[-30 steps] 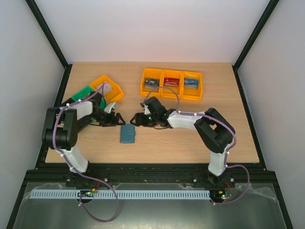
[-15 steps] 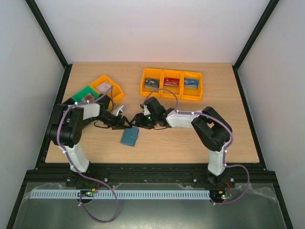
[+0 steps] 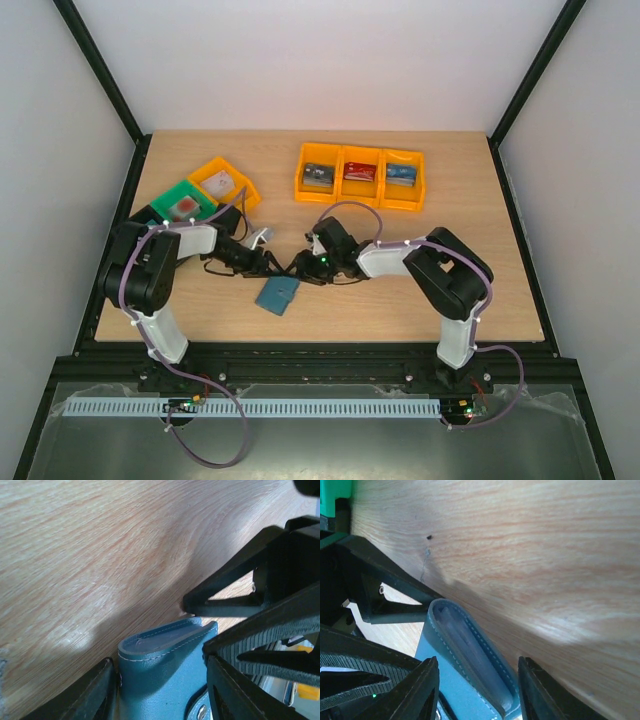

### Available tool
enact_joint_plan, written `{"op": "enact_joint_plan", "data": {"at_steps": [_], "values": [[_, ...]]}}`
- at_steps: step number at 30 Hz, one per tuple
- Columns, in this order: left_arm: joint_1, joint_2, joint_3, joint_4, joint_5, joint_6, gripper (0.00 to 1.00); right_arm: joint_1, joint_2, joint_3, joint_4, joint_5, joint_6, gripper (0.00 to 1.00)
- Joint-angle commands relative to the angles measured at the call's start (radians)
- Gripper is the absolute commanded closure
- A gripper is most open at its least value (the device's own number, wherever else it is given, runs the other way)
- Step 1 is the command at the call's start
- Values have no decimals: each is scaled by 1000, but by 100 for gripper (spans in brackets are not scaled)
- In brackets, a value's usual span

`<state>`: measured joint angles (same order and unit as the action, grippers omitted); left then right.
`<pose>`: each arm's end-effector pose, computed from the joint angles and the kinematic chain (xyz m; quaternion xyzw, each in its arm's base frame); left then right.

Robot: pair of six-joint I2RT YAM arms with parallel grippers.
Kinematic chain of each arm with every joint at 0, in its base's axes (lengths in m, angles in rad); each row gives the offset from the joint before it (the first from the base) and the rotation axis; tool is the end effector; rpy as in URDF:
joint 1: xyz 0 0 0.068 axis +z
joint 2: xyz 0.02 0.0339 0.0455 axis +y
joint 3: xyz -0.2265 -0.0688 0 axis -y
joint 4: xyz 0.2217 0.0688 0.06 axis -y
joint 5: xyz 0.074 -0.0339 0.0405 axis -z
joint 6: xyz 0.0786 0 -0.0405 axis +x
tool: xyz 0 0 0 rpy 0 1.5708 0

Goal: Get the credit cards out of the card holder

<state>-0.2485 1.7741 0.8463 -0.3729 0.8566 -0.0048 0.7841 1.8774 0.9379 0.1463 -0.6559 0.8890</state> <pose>0.2569 -0.1265 0.0729 0.1651 0.8879 -0.4237 0.0695 0.2233 0.2905 0.0888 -0.0760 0.8812 0.4661 0.0192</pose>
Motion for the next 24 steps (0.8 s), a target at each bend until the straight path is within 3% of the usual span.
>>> {"op": "enact_joint_plan", "data": {"at_steps": [1,6,11,18,24], "values": [[-14,41,-36,-16,-79,-23,48,14,29,-8,26,-87,32,57],[-22,34,-43,-8,-70,-19,52,18,29,-31,18,-77,22,72],[-19,35,-38,-15,-52,-11,55,17,10,-38,50,-92,15,97],[24,-7,-25,-40,3,34,47,14,-42,-2,-17,-122,-107,98],[117,-73,16,-110,94,150,29,15,-72,83,-202,-132,-350,98]]}}
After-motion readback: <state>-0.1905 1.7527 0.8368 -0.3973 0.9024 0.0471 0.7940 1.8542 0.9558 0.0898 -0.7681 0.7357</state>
